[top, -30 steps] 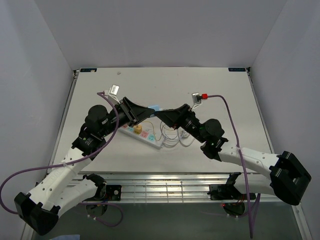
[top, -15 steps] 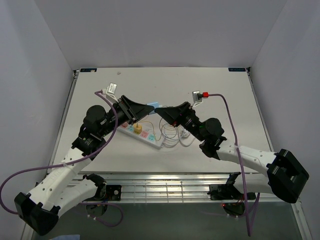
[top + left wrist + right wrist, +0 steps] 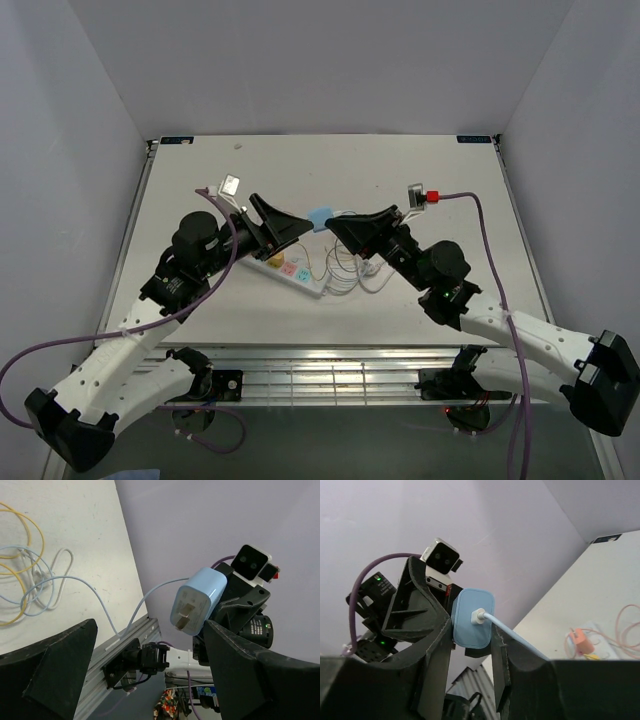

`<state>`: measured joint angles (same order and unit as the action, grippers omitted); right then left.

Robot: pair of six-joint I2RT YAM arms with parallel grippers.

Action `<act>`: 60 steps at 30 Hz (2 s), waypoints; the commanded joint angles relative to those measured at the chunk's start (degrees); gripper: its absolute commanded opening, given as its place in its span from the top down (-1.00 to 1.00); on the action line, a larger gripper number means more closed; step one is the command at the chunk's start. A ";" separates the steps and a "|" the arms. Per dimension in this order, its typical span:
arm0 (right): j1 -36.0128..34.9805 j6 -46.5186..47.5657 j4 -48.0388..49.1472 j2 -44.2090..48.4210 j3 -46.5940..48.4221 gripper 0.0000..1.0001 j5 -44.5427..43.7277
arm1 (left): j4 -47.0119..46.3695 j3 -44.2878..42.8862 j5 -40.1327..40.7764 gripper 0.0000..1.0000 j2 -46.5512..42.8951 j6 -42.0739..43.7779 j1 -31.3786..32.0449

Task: Insert the plug

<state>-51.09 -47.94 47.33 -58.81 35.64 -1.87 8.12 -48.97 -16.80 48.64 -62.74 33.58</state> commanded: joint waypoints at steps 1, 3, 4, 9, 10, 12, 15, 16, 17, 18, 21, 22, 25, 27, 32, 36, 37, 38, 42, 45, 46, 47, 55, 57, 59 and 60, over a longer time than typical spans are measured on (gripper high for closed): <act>0.55 8.12 -3.20 3.78 -0.48 0.84 -4.10 | 4.97 -3.32 3.17 -0.96 -0.92 1.74 -0.01; 1.25 12.06 -10.19 6.68 0.13 0.85 -7.44 | 6.46 -4.02 4.13 -0.96 -0.74 2.62 -0.01; 2.47 13.39 -12.59 7.91 0.57 0.84 -8.40 | 7.17 -4.46 4.58 -0.96 -0.74 2.88 -0.01; 4.86 20.68 -25.87 14.68 7.14 0.84 -15.17 | 11.65 -6.40 8.44 -0.96 -1.36 4.38 -0.01; 5.12 23.05 -29.37 15.38 8.12 0.84 -17.10 | 12.44 -6.66 9.84 -0.96 -1.88 4.55 -0.01; 5.39 26.65 -32.64 16.97 11.97 0.85 -23.68 | 14.63 -7.62 11.60 -0.96 -2.15 4.99 -0.01; 6.18 35.26 -38.62 17.24 19.95 0.84 -34.22 | 17.71 -9.29 14.51 -0.96 -1.80 5.78 -0.01; 6.53 37.64 -39.50 16.62 22.17 0.85 -36.86 | 18.50 -9.74 15.38 -0.96 -1.62 5.87 -0.01; 6.62 43.49 -40.03 16.10 24.54 0.85 -40.98 | 19.29 -10.00 15.39 -0.96 -1.01 5.96 -0.01; 6.70 46.42 -40.30 15.66 27.18 0.85 -43.11 | 19.48 -10.53 15.56 -0.96 -0.66 6.22 -0.01; 6.71 58.11 -40.48 12.76 39.21 0.85 -50.41 | 19.74 -10.79 15.39 -0.96 0.48 6.58 -0.01; 6.71 61.01 -40.48 11.97 45.77 0.85 -51.73 | 19.83 -10.80 15.48 -0.96 0.66 6.58 -0.01; 6.71 72.26 -40.21 6.80 55.56 0.84 -54.55 | 19.92 -11.15 15.22 -0.96 1.89 6.58 -0.01; 6.62 79.62 -39.86 4.33 64.09 0.85 -56.13 | 19.92 -11.15 15.04 -0.96 2.24 6.75 -0.01; 6.62 87.93 -38.72 -0.69 72.46 0.85 -56.41 | 20.44 -11.06 15.57 -0.96 2.51 6.93 -0.01; 6.62 89.95 -37.22 -3.06 72.73 0.84 -54.12 | 22.72 -11.58 16.61 -0.96 2.68 7.37 -0.01; 6.62 90.39 -37.22 -4.03 72.38 0.84 -53.86 | 24.12 -11.67 18.54 -0.96 2.95 7.37 -0.01; 6.62 90.39 -37.22 -4.38 71.51 0.85 -52.98 | 24.66 -11.59 18.90 -0.96 3.04 7.37 -0.01; 6.62 80.06 -43.78 -4.30 63.17 0.85 -42.02 | 28.70 -10.98 20.66 -0.96 4.61 7.46 -0.01; 6.62 70.45 -50.14 -3.07 53.07 0.85 -27.44 | 33.70 -9.92 23.21 -0.96 6.81 6.49 -0.10; 6.62 70.01 -50.06 -2.20 46.08 0.85 -22.27 | 35.54 -9.66 23.56 -0.96 7.16 6.32 -0.10; 6.62 69.22 -49.97 -2.02 42.79 0.85 -11.60 | 36.34 -9.48 24.70 -0.96 7.52 5.88 -0.18; 6.27 65.17 -44.69 -4.29 22.12 0.84 15.38 | 38.73 -4.30 28.31 -0.96 4.36 3.42 -1.85; 5.39 65.17 -44.78 -5.87 20.00 0.85 17.69 | 38.73 -2.45 27.53 -0.96 4.62 3.50 -3.17; 4.95 65.35 -44.69 -8.51 18.69 0.85 19.00 | 38.20 -0.87 26.03 -0.96 5.32 3.94 -5.97; 4.51 65.35 -44.69 -10.43 18.33 0.84 19.27 | 37.68 -0.25 24.98 -0.96 5.50 4.29 -7.20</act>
<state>-45.56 18.44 -3.44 -67.16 54.13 9.78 45.87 -51.03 8.84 54.22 -58.13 29.45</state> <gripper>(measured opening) 0.387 0.979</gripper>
